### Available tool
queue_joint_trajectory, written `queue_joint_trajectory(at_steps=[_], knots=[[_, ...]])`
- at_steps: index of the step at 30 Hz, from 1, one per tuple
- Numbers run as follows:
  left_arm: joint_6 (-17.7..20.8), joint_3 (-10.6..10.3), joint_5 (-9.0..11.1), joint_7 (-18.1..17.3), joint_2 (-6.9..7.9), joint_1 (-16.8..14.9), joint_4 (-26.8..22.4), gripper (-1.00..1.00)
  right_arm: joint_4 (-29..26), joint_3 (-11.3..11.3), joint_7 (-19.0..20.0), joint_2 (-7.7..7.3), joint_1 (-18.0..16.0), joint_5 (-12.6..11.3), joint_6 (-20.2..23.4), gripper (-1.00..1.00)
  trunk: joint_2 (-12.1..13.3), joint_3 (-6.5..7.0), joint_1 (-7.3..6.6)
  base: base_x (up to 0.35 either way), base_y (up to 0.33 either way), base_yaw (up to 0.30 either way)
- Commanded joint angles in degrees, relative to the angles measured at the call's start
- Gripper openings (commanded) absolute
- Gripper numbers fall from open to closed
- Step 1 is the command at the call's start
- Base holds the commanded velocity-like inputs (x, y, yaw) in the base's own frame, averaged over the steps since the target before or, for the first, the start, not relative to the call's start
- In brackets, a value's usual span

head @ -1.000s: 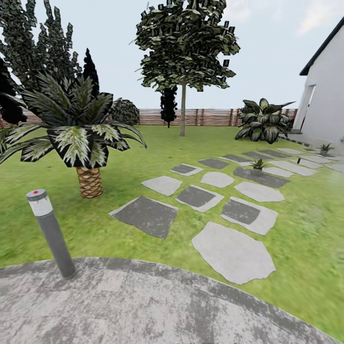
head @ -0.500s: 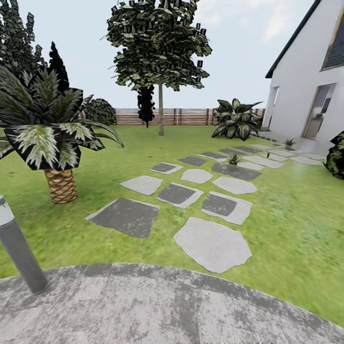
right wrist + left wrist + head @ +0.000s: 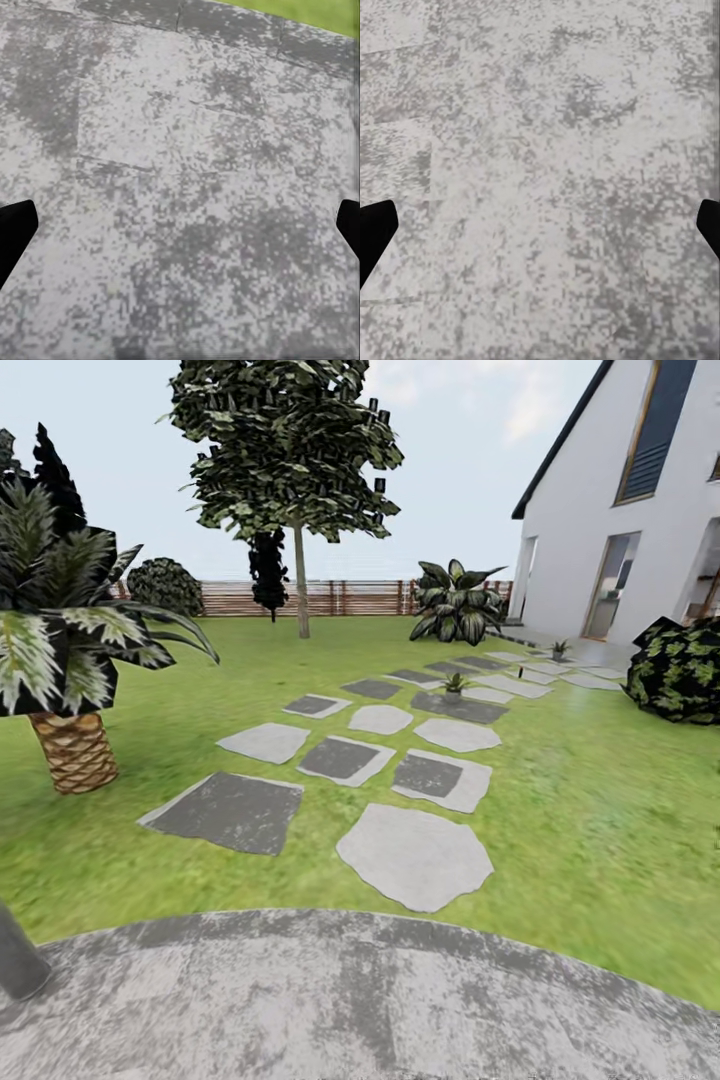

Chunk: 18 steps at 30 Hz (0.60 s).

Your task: Pick up the pesticide atomizer in the garden and spray insectifuge to fully cover both potted plants in the garden.

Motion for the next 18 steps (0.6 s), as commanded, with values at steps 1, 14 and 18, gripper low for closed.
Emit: queue_joint_trajectory(at_steps=[1, 14, 18], knots=[[-0.2, 0.1, 0.0, 0.0, 0.01, 0.0, 0.0, 1.0, 0.1, 0.0, 0.0, 0.0, 0.0, 0.3, -0.2, 1.0, 0.0, -0.14, 0.0, 0.0, 0.0, -0.198], [-0.2, 0.1, 0.0, 0.0, -0.04, 0.0, 0.0, 1.0, 0.1, 0.0, 0.0, -0.01, 0.0, 0.3, -0.2, 1.0, 0.0, -1.1, 0.0, 0.0, 0.0, -0.196], [-0.2, 0.1, 0.0, 0.0, -0.04, 0.0, 0.0, 1.0, 0.1, 0.0, 0.0, -0.01, 0.0, 0.3, -0.2, 1.0, 0.0, -1.4, 0.0, 0.0, 0.0, -0.195]])
